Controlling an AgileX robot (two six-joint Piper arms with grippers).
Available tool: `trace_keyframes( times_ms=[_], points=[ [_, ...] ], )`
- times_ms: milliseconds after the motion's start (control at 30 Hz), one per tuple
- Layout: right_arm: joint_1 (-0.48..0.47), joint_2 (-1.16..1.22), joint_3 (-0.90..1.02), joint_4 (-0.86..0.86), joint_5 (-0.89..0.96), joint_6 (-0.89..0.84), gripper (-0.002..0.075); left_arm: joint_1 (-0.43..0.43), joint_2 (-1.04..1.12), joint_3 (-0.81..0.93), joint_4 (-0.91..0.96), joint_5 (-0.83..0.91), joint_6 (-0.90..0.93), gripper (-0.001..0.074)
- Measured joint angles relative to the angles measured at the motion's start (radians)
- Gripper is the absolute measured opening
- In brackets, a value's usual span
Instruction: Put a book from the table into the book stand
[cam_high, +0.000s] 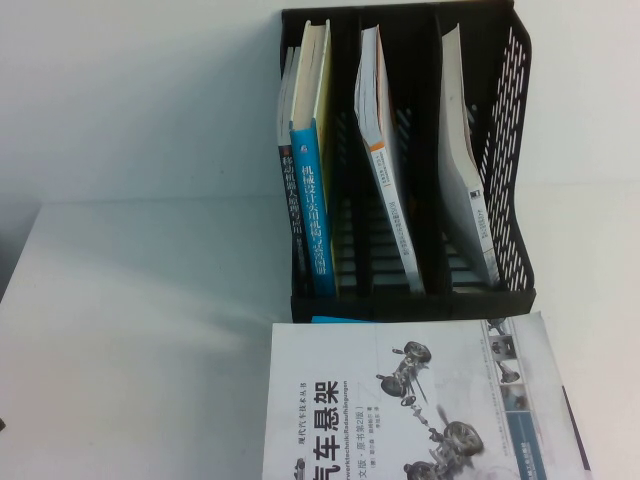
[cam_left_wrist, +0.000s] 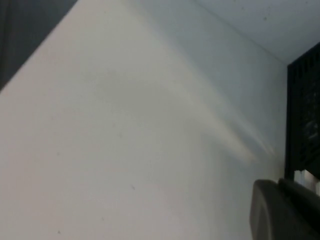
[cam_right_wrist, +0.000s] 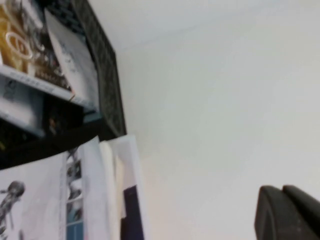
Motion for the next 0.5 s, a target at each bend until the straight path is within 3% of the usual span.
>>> trace_keyframes(
  times_ms=[167,333,500],
  points=[
    [0.031,0.019,0.009,0.056,0.030,-0.088,-0.0003,0.000,0.016,0.000,-0.120,-0.004,0.050,-0.0004],
    [0.088,0.138,0.009,0.042,0.032,-0.222,-0.0003,0.000,0.075,0.000,-0.249,-0.034,0.309,-0.0004],
    [0.119,0.316,0.009,0.021,0.035,-0.260,-0.0003,0.000,0.153,0.000,-0.499,-0.038,0.638,-0.0004]
  ],
)
